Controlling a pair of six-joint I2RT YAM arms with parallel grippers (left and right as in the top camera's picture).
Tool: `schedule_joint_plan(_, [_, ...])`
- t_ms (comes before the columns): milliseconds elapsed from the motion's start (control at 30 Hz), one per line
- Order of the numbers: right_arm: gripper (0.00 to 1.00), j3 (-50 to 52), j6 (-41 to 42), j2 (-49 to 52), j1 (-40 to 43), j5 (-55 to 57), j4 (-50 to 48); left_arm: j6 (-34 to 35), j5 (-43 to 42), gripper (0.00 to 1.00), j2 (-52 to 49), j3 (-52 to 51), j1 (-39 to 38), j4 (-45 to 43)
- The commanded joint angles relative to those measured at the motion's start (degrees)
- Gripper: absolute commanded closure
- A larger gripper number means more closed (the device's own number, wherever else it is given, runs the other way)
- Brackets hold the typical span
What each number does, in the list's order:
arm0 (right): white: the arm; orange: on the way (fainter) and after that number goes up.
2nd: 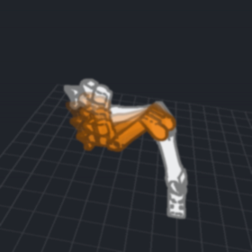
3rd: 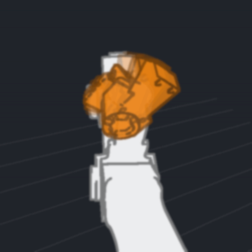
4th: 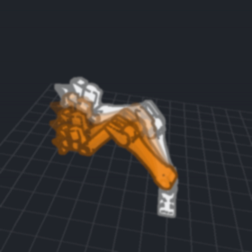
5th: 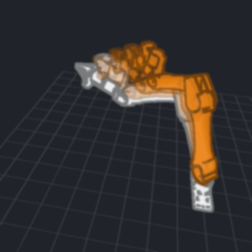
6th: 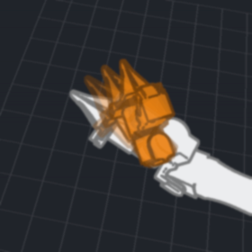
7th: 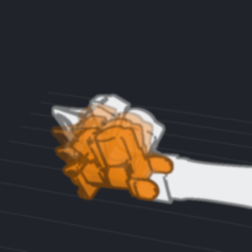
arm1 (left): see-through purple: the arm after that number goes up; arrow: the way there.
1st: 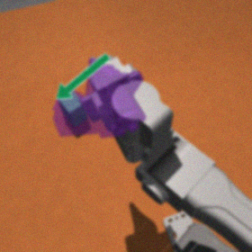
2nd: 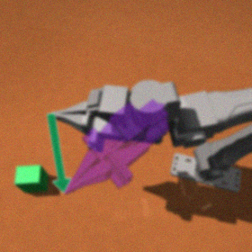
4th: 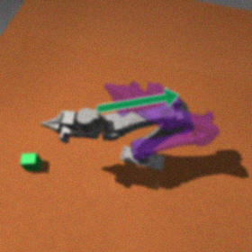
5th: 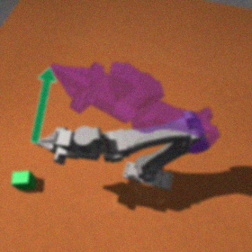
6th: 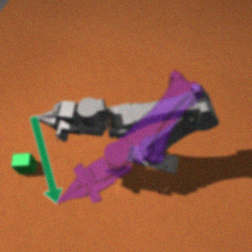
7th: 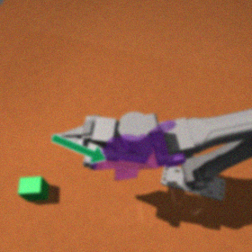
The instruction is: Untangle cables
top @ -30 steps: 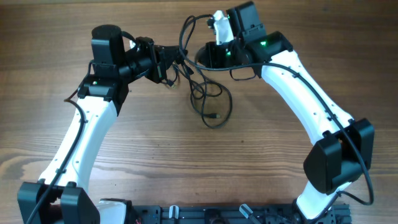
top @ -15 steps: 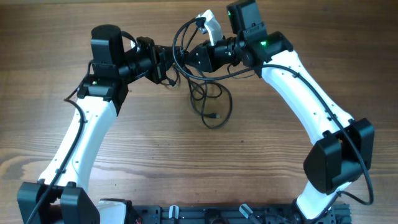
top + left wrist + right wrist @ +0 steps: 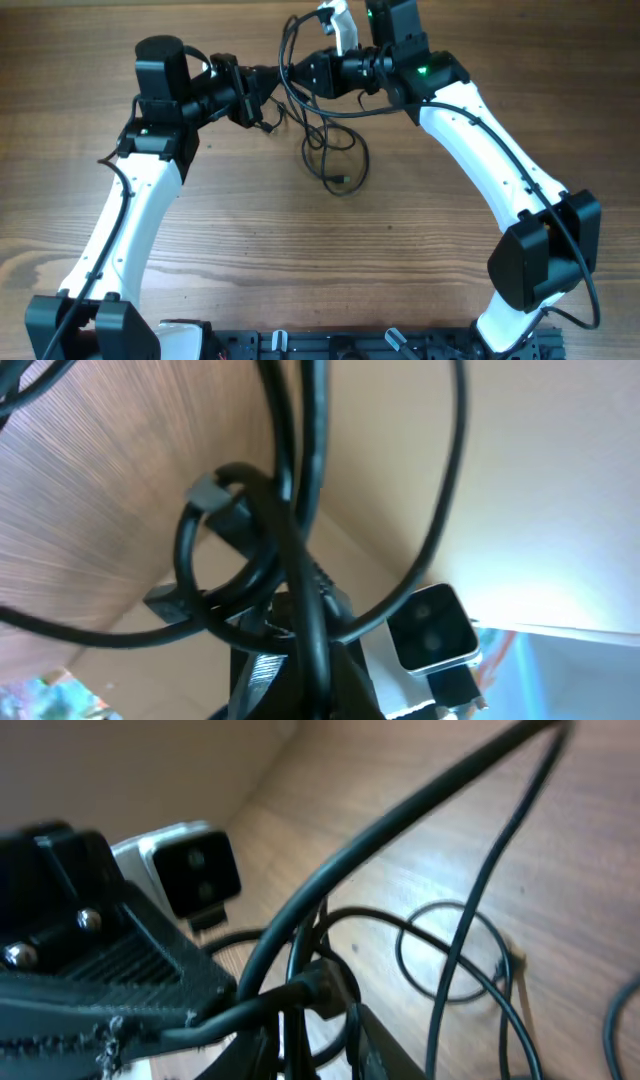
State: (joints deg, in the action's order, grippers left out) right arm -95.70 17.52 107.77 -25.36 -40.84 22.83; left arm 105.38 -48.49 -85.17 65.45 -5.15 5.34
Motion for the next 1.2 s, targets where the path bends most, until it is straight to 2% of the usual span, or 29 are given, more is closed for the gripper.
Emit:
schedule_joint_plan(0, [0.72, -1.31, 6.10, -1.16, -1.60, 4.50, -5.53, 3.56, -8.50, 0.96, 0.85, -0.20, -1.49, 0.83])
schedule_joint_plan(233, [0.69, -1.31, 6.60, -1.14, -4.94, 5.99, -6.25, 3.52, -8.48, 0.94, 0.85, -0.20, -1.49, 0.83])
schedule_joint_plan(500, [0.69, -1.31, 4.98, -1.14, -5.05, -6.84, -6.03, 3.52, -7.30, 0.92, 0.85, -0.20, -1.42, 0.85])
schedule_joint_plan(767, [0.69, -1.31, 3.87, -1.14, -5.07, -14.34, -6.12, 2.75, -7.21, 0.91, 0.85, -0.20, -1.44, 0.87])
schedule_joint_plan(1033, [0.69, -1.31, 5.84, -1.14, -4.33, -6.91, -8.76, -5.11, -10.32, 0.91, 0.85, -0.20, -1.49, 2.40])
schedule_joint_plan(1167, [0.69, -1.31, 10.84, -1.14, -3.04, -2.99, -12.98, -14.49, -13.18, 0.89, 0.85, -0.20, -1.49, 2.64])
